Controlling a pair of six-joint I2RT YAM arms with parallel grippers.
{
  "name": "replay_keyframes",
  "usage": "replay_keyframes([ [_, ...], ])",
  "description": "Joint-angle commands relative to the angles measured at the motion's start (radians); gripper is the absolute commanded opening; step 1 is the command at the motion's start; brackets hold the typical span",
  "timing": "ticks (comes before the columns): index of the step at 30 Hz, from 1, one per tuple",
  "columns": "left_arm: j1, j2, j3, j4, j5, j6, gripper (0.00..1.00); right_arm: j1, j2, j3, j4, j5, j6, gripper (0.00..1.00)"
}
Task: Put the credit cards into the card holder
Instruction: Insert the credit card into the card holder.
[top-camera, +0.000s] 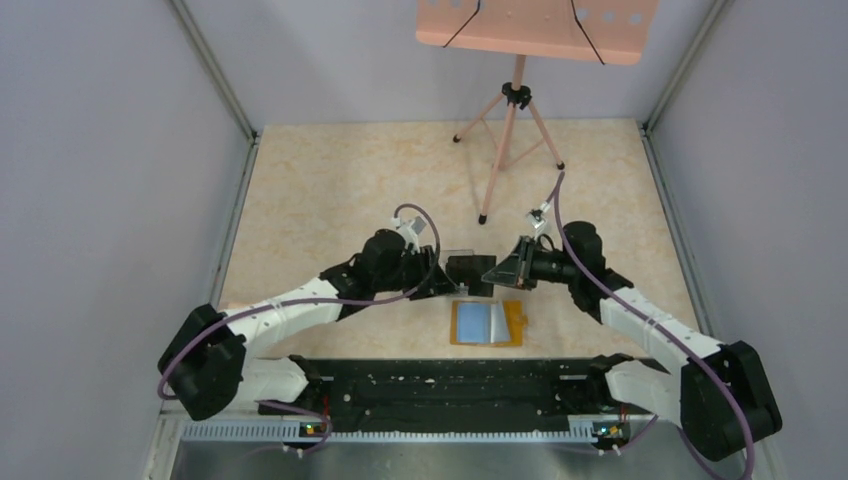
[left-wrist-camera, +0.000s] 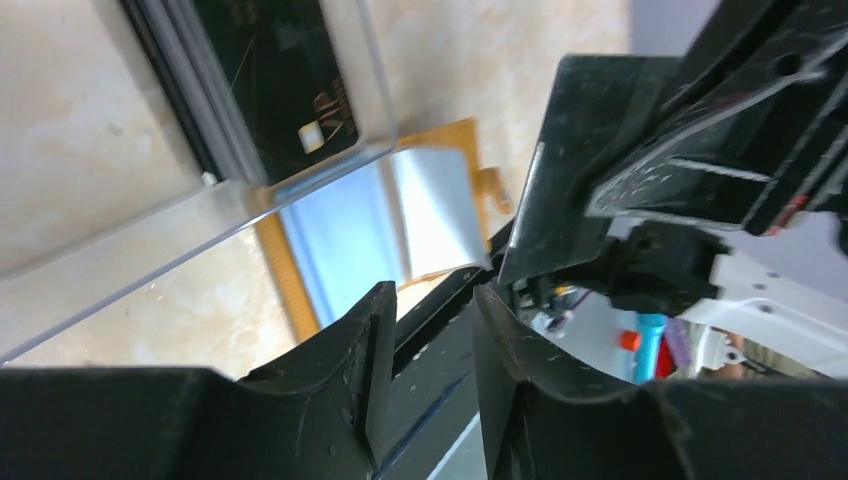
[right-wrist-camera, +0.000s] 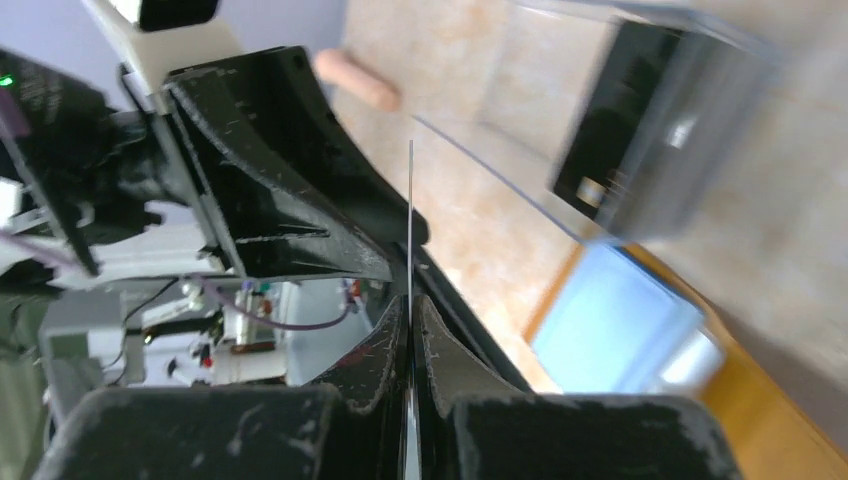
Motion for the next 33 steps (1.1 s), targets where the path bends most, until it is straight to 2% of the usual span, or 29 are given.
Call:
replay_keyframes([
  [1, -0.067, 0.119, 0.083, -0.113, -0.092, 0.055, 0.37, -0.03, -0.041, -0.07, -0.217, 0.133, -0.102, 0.0],
  [8, -0.126, 0.342, 0.231, -0.242, -0.204, 0.079, 0.21, -0.03, -0.009, -0.131, -0.275, 0.166, -0.131, 0.0],
  [14, -0.125, 0.44, 0.323, -0.305, -0.318, 0.091, 0.11, -0.031, 0.038, -0.146, -0.295, 0.191, -0.165, 0.0],
  [23, -0.1, 0.559, 0.432, -0.362, -0.334, 0.113, 0.08, -0.03, 0.079, -0.148, -0.287, 0.258, -0.216, 0.0],
  [33, -0.076, 0.51, 0.369, -0.362, -0.274, 0.081, 0.05, -0.031, 0.124, -0.156, -0.151, 0.187, -0.179, 0.0],
])
